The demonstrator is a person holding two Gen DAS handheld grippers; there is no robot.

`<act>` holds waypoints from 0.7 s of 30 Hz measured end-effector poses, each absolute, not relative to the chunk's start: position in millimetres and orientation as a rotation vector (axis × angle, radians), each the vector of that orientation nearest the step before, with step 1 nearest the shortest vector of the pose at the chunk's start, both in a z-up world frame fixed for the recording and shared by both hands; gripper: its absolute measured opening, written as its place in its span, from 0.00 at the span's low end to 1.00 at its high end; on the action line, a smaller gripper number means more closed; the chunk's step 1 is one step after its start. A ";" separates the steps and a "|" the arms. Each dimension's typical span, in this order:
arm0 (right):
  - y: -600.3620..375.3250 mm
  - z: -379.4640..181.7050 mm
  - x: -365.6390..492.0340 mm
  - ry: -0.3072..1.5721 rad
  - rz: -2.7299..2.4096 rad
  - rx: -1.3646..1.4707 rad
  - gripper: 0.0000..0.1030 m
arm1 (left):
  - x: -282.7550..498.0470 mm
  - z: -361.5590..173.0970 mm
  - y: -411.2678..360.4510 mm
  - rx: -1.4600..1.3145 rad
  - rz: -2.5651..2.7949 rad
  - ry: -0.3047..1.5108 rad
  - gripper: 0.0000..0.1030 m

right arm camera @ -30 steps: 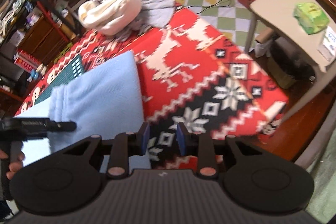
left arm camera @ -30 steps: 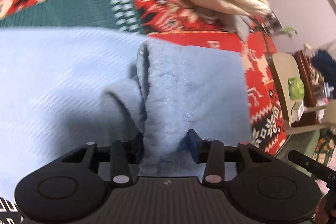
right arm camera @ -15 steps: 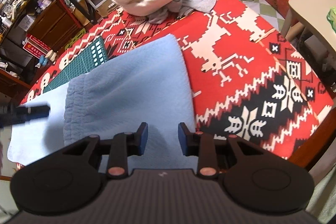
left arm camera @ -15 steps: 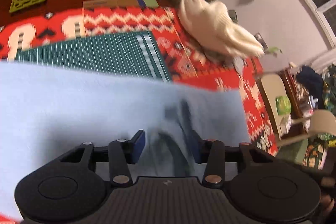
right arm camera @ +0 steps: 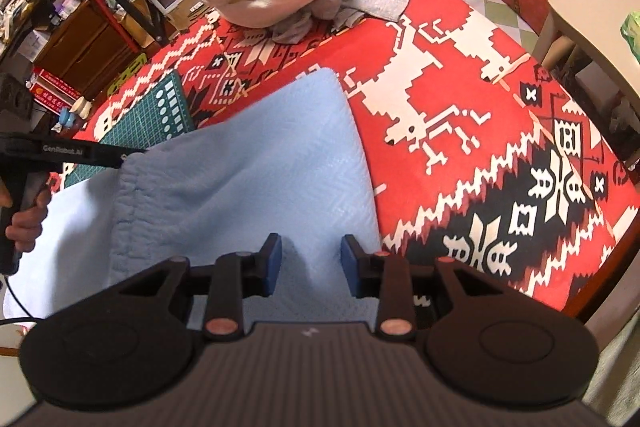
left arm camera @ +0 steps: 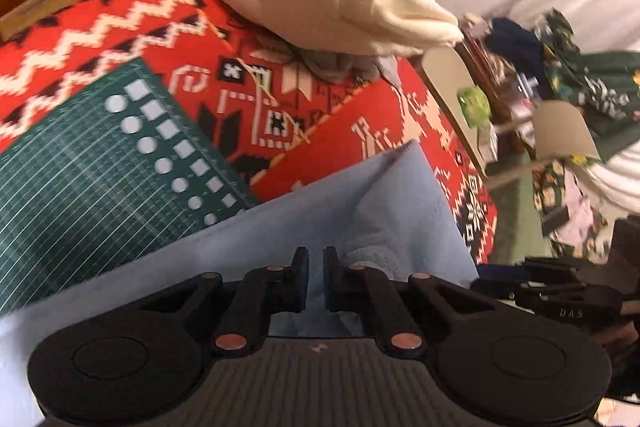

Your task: Fold clothes

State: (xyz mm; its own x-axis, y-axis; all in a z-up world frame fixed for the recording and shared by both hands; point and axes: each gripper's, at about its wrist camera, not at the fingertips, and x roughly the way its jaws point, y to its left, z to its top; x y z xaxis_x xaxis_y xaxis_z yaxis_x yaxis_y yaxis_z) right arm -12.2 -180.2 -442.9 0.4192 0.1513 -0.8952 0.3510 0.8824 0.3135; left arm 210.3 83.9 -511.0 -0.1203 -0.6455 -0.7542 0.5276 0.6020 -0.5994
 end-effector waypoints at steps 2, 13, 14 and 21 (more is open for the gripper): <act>-183.1 -443.4 -8.3 1.143 -0.131 0.510 0.36 | 215.8 -517.0 81.8 -0.101 -1.041 1.380 0.05; -185.3 -443.1 9.2 1.135 -0.094 0.526 0.36 | 214.6 -534.7 79.8 -0.139 -1.126 1.515 0.07; -184.5 -442.8 11.8 1.135 -0.088 0.523 0.36 | 215.1 -535.3 78.5 -0.145 -1.123 1.516 0.09; -177.6 -439.4 26.9 1.130 -0.065 0.517 0.36 | 210.4 -534.6 61.3 -0.104 -1.154 1.507 0.49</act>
State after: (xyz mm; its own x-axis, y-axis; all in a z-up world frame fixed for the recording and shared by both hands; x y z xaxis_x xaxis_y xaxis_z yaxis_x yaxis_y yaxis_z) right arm 26.9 -177.6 -439.4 0.4377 0.2070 -0.8750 0.3058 0.8809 0.3613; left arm 210.4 61.3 -534.6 -0.3197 -0.6320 -0.7059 0.5167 0.5083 -0.6890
